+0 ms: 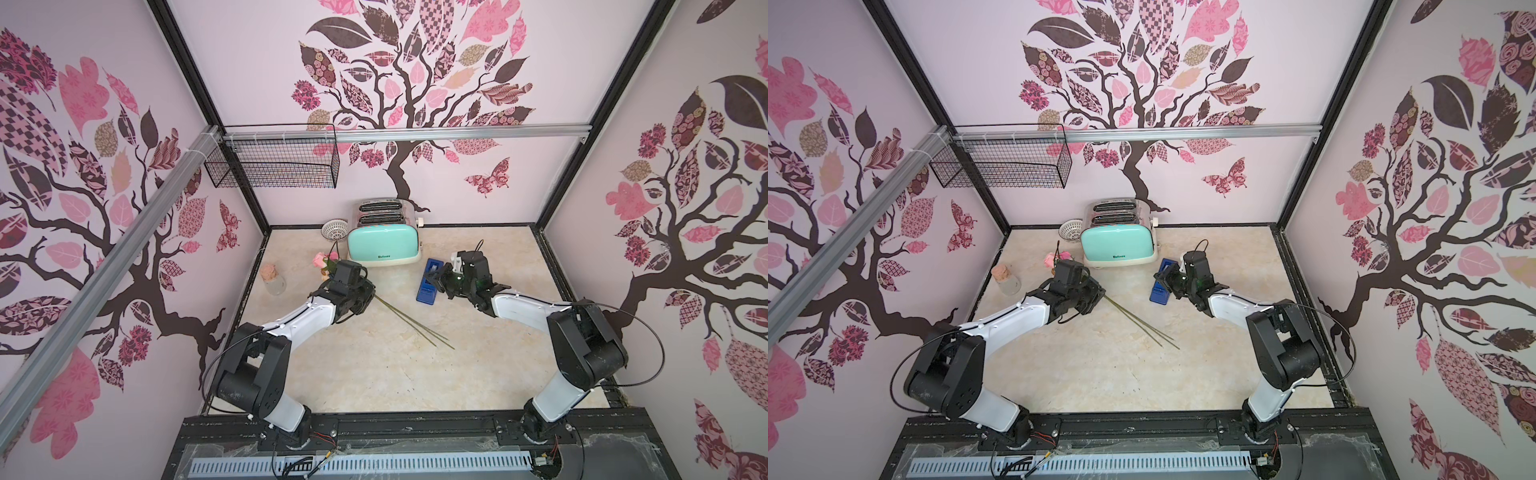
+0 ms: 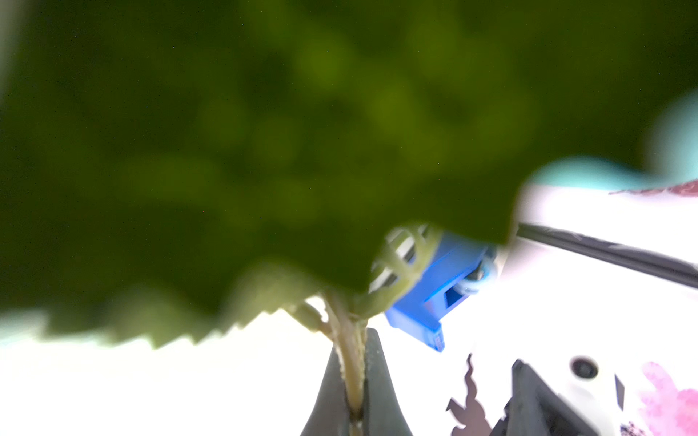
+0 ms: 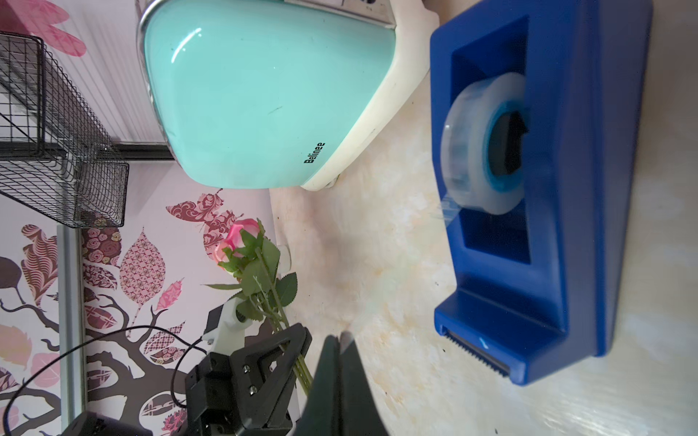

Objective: Wrap bouquets with tape
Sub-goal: Pull the tape from the tape cutter, then stick the tape to the bouquet.

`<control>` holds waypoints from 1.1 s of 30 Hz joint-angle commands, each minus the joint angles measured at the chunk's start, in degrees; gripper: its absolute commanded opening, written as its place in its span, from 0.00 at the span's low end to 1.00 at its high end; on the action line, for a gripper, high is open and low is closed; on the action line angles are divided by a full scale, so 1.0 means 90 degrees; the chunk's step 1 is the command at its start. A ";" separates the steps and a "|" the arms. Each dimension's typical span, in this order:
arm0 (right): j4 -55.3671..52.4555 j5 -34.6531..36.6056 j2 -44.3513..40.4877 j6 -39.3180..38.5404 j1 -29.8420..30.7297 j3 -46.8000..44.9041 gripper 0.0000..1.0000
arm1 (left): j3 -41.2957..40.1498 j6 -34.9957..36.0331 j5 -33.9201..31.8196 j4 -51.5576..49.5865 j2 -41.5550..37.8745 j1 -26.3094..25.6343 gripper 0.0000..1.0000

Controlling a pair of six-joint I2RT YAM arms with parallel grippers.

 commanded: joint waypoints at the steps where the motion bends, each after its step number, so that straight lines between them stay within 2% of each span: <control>1: -0.0400 -0.0125 -0.0314 -0.0431 -0.0007 0.0241 0.00 | 0.0487 -0.0465 -0.0217 0.0182 0.0309 -0.0071 0.00; 9: -0.0727 -0.0317 -0.0479 -0.0939 -0.0002 0.0215 0.00 | 0.1227 -0.1479 -0.0585 -0.0431 0.1070 -0.0250 0.00; 13: -0.0784 -0.0306 -0.0587 -0.1297 -0.0019 0.0140 0.00 | 0.1633 -0.1559 -0.0477 -0.0835 0.1405 -0.0304 0.00; 15: -0.0803 -0.0407 -0.0584 -0.1443 -0.0019 0.0130 0.00 | 0.1562 -0.1870 -0.0366 -0.0703 0.1455 -0.0315 0.00; 17: -0.0670 -0.0567 -0.0572 -0.1437 -0.0019 0.0044 0.00 | 0.1406 -0.2124 -0.0162 -0.0254 0.1514 -0.0306 0.00; 21: -0.0357 -0.0571 -0.0667 -0.1495 -0.0011 -0.0213 0.00 | 0.1609 -0.2379 0.0063 -0.0541 0.1670 -0.0344 0.00; 24: -0.0054 -0.0722 -0.0674 -0.1494 0.0007 -0.0380 0.00 | 0.1510 -0.2691 -0.0191 -0.0430 0.1610 -0.0345 0.00; 28: 0.0176 -0.0694 -0.0650 -0.1528 0.0085 -0.0544 0.00 | 0.1844 -0.2619 -0.0540 -0.0830 0.1615 -0.0407 0.00; 33: 0.0292 -0.0791 -0.0517 -0.1684 0.0151 -0.0592 0.00 | 0.2168 -0.2970 -0.0344 -0.1001 0.1880 -0.0507 0.00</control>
